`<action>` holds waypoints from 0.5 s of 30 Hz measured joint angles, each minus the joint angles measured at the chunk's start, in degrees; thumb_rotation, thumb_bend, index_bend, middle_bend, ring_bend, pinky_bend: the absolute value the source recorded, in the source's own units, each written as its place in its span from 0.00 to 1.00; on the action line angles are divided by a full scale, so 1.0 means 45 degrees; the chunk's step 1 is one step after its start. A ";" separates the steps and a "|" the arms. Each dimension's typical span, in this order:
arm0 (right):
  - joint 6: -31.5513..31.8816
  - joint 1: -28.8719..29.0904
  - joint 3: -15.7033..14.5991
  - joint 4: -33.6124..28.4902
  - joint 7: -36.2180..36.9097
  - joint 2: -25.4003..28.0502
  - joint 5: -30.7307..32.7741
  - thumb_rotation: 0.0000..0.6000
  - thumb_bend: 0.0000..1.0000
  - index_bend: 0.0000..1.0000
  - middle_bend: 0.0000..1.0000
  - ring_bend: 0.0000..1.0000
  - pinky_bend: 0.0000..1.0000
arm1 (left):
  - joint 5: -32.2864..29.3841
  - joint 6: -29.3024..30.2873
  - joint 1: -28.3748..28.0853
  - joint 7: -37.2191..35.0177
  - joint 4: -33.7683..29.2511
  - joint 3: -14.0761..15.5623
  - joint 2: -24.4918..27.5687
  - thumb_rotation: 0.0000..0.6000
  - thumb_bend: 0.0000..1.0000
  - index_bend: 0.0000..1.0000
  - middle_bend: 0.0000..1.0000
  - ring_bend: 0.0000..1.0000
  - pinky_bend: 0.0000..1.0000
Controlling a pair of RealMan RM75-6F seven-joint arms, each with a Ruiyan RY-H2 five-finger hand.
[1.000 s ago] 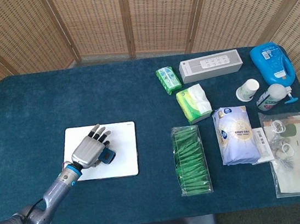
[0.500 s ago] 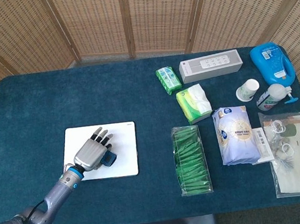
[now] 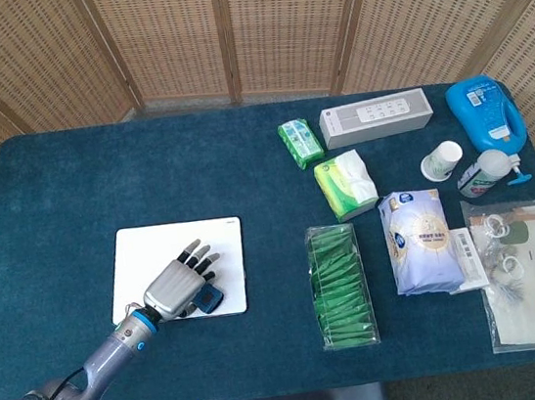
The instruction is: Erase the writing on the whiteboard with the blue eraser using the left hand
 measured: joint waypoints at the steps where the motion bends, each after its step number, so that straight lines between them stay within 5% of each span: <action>1: 0.0000 -0.0001 -0.0001 -0.0003 0.0001 0.0003 -0.0006 1.00 0.35 0.17 0.11 0.00 0.06 | 0.0121 0.0105 0.0009 -0.0084 -0.0145 0.0013 0.0048 1.00 0.31 0.69 0.15 0.00 0.00; 15: -0.0334 0.0207 0.0028 0.0104 0.0006 -0.0162 -0.0050 1.00 0.35 0.17 0.11 0.00 0.06 | 0.1480 0.2600 0.0999 -0.0887 -0.2170 0.0224 0.2198 1.00 0.31 0.69 0.16 0.00 0.00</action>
